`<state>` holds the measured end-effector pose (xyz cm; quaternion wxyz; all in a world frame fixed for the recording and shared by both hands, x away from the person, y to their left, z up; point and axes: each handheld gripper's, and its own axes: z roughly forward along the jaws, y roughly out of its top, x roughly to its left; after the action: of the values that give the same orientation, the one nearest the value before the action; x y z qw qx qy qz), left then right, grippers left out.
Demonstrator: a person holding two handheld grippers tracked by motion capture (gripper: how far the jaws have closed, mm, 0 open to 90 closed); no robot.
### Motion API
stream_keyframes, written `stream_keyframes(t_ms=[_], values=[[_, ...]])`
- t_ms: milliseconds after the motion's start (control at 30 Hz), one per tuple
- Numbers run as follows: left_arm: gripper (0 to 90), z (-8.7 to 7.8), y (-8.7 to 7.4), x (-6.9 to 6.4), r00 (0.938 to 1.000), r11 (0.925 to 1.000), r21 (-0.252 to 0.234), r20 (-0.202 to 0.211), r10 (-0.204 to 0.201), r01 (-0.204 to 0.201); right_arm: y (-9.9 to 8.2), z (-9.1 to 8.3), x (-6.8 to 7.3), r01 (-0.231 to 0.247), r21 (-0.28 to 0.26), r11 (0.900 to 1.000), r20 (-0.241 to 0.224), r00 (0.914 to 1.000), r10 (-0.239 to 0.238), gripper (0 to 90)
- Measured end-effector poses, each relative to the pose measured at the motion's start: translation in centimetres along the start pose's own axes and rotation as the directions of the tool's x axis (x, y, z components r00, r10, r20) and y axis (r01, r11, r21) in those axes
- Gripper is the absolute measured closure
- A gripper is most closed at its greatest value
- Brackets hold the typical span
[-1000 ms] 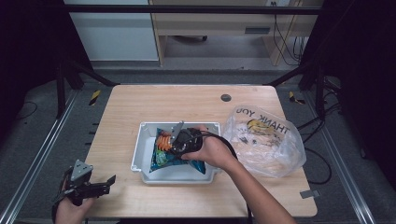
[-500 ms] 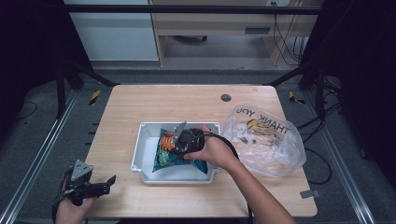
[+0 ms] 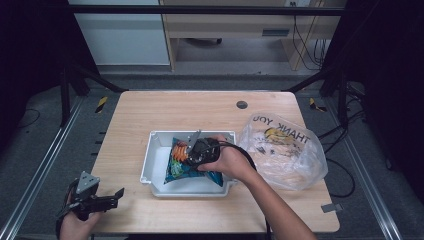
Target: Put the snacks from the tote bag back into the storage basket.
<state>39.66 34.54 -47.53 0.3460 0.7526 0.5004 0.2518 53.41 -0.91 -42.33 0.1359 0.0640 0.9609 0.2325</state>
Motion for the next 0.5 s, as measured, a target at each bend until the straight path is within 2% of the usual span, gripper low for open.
stream_keyframes(t_ms=[500], values=[[2.3, 0.05, -0.04, -0.06, 1.0000, 1.0000, 0.003, 0.000, -0.006, 0.006, 0.13, 0.34, 0.21, -0.004, -0.008, 1.0000, 0.008, 1.0000, 0.004, 33.4]])
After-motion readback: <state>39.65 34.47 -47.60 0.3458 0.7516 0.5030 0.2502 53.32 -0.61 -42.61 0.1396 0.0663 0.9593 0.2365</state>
